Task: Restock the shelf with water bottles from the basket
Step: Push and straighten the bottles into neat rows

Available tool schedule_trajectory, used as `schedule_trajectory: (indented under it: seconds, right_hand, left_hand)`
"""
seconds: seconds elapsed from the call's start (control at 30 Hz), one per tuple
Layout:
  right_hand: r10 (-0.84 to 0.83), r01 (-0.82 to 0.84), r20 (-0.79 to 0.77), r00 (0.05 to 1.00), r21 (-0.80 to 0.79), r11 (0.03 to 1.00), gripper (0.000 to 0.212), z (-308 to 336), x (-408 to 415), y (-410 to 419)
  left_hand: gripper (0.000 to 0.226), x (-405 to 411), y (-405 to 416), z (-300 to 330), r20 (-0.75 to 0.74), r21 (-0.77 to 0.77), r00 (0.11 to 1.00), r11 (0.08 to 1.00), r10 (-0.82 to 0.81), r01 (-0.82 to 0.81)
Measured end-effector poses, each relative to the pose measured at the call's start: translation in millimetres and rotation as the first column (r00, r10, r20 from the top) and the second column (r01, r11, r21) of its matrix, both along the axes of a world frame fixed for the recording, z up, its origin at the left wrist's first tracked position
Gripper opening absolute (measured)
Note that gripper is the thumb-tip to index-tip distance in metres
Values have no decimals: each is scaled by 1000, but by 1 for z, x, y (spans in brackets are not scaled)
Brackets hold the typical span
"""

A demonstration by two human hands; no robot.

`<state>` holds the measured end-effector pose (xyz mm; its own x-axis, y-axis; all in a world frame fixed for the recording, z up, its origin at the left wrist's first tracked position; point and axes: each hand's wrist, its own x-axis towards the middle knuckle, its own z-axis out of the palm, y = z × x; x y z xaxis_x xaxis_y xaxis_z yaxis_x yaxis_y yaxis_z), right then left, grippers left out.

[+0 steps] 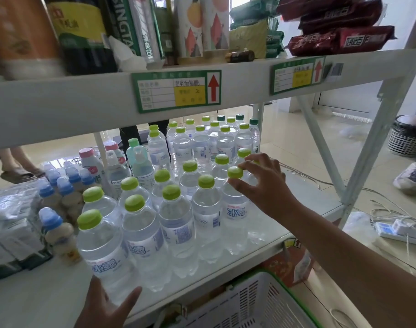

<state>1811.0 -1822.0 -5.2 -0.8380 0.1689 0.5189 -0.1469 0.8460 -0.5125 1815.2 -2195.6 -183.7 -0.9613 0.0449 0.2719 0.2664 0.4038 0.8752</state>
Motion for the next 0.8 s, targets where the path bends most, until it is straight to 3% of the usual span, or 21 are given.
schedule_trajectory:
  seconds: [0.13, 0.27, 0.5, 0.8]
  right_hand:
    - [-24, 24, 25, 999, -11, 1000, 39, 3, 0, -4]
    - [-44, 44, 75, 996, 2, 999, 54, 1, 0, -7]
    - [-85, 81, 79, 993, 53, 995, 62, -2, -3, -9]
    - [-57, 55, 69, 996, 40, 998, 55, -2, -4, -7]
  left_hand:
    - [98, 0, -2, -8, 24, -14, 998, 998, 65, -64]
    - [84, 2, 3, -3, 19, -29, 995, 995, 97, -96]
    - [82, 8, 10, 7, 15, -26, 996, 996, 85, -84]
    - [90, 11, 9, 8, 50, -23, 995, 996, 88, -87]
